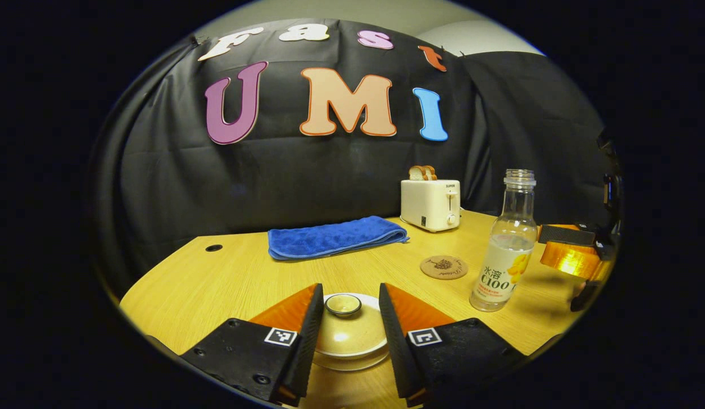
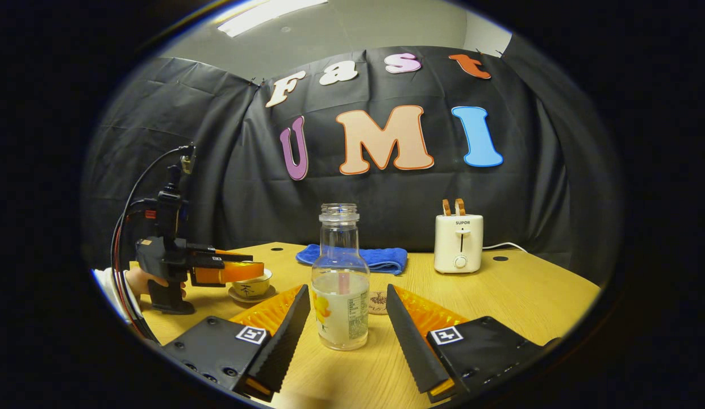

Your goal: Open the teacup lid with one hand, grasp the water bottle and pour water into the teacup with the other hand; after pouring, place the water bottle on the coaster and then close the teacup lid.

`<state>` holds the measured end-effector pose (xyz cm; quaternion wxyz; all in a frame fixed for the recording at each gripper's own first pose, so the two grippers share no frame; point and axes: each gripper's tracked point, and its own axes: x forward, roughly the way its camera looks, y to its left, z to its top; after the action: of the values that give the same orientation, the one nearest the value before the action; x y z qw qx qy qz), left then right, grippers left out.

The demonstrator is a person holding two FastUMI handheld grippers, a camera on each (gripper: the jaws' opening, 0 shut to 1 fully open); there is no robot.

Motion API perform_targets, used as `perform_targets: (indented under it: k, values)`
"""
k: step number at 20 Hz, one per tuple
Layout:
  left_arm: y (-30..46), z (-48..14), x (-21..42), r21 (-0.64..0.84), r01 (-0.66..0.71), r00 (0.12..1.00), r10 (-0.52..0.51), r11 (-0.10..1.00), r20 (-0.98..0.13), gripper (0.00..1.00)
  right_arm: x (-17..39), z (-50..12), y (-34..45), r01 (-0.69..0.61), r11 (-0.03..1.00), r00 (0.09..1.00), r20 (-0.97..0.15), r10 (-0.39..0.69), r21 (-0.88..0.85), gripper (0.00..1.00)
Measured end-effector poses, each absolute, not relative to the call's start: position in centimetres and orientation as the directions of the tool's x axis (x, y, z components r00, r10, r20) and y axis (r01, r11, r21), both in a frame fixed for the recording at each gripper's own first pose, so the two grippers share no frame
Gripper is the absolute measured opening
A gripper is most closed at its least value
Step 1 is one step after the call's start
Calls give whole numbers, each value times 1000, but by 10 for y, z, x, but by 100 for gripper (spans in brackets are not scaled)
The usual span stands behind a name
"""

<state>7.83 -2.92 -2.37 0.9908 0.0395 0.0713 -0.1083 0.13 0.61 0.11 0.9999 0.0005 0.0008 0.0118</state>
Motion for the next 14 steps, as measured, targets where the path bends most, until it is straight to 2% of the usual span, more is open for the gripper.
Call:
perform_targets:
  k: [3, 4, 6, 14]
  values:
    - [-26, -25, 80, 70, 201, 971, -189, 977, -148, 46, 2, 1, 6, -24, 1000, 1000, -2, 24, 1, 88]
    - [-24, -24, 80, 72, 198, 971, -186, 978, -147, 38, 2, 1, 6, -24, 1000, 1000, -2, 24, 1, 88]
    - [-24, -23, 80, 67, 200, 972, -189, 978, -142, 29, 2, 1, 6, -24, 1000, 1000, -1, 24, 1, 88]
    - [-21, -15, 76, 46, 194, 978, -190, 980, -88, 29, 3, 0, 9, -33, 999, 999, -5, 33, 1, 88]
